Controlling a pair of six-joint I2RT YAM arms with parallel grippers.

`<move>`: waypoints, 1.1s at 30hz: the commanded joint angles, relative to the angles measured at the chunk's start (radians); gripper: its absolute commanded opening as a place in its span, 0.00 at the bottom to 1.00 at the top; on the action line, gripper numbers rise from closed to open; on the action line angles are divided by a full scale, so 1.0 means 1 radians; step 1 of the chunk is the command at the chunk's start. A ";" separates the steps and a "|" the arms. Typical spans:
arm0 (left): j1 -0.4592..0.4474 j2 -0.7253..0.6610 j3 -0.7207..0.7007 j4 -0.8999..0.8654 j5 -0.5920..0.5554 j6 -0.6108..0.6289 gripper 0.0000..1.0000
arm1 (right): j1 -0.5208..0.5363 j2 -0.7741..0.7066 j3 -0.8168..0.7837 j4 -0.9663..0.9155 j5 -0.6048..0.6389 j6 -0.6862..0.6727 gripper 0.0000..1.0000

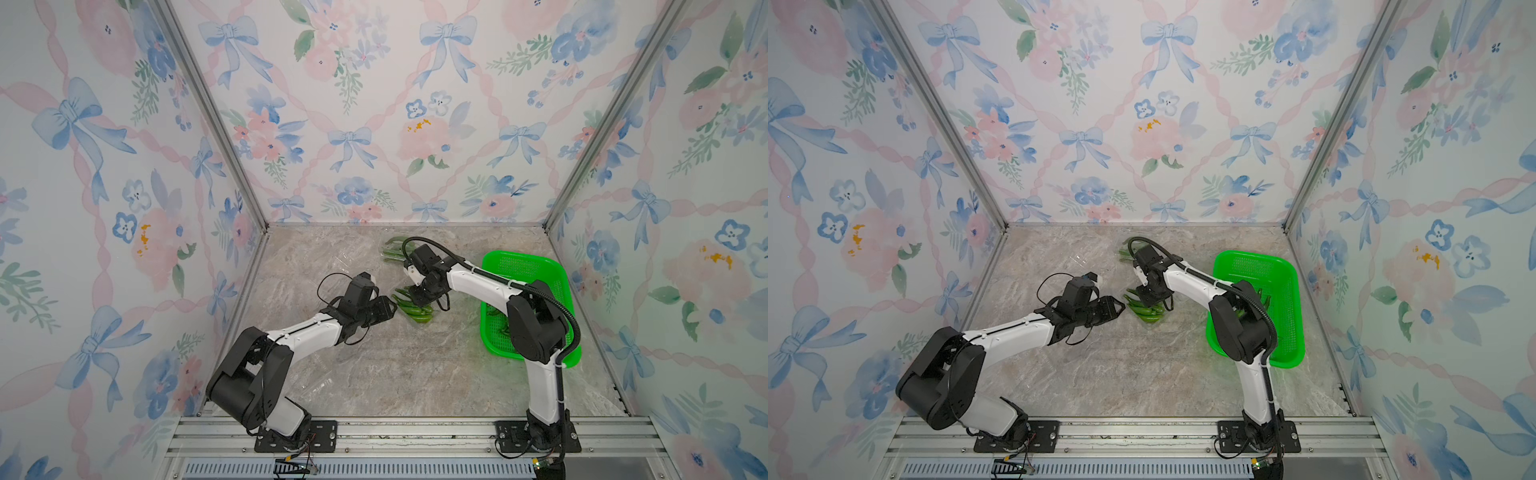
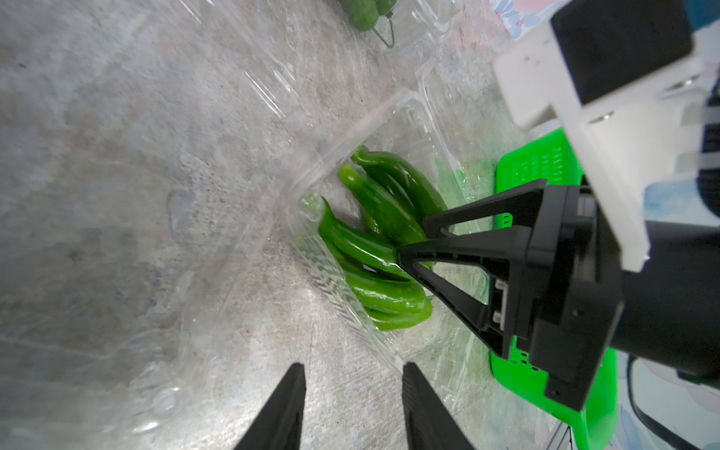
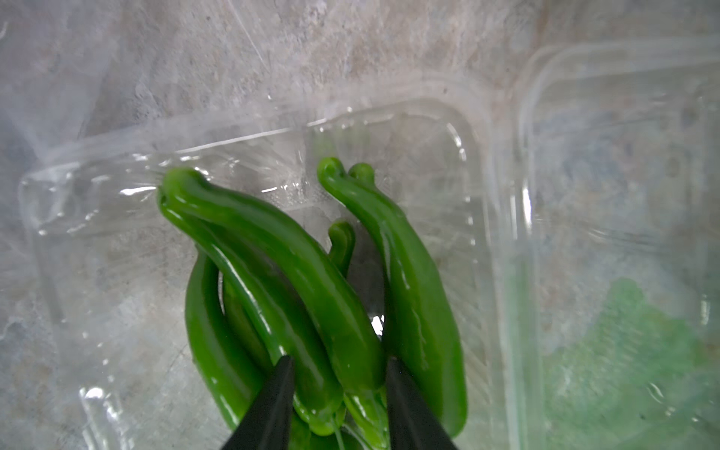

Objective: Take small green peppers out of containers
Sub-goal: Pick up the green pepper from the packing box.

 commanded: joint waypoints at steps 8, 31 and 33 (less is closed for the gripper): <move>0.008 0.018 0.019 -0.003 0.020 0.025 0.44 | 0.011 0.039 0.056 0.010 0.046 -0.058 0.46; 0.008 0.027 0.029 0.000 0.027 0.024 0.44 | 0.012 0.120 0.096 0.035 0.026 -0.096 0.41; 0.007 0.029 0.031 0.000 0.027 0.025 0.44 | 0.011 0.128 0.104 0.019 0.011 -0.099 0.40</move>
